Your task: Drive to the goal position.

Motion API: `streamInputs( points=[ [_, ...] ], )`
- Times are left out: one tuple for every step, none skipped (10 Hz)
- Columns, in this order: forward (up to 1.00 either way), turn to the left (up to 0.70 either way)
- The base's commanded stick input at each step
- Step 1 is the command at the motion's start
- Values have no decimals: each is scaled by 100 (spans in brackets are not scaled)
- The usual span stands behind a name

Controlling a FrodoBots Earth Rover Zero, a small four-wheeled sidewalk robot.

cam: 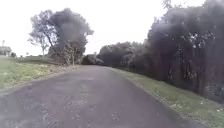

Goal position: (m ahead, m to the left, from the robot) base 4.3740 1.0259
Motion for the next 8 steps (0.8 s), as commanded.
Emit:
streamInputs(
  points=[
    [8, 1],
    [8, 0],
    [8, 0],
    [7, 0],
    [8, 0],
    [8, 0],
    [8, 0],
    [8, 0]
  ],
)
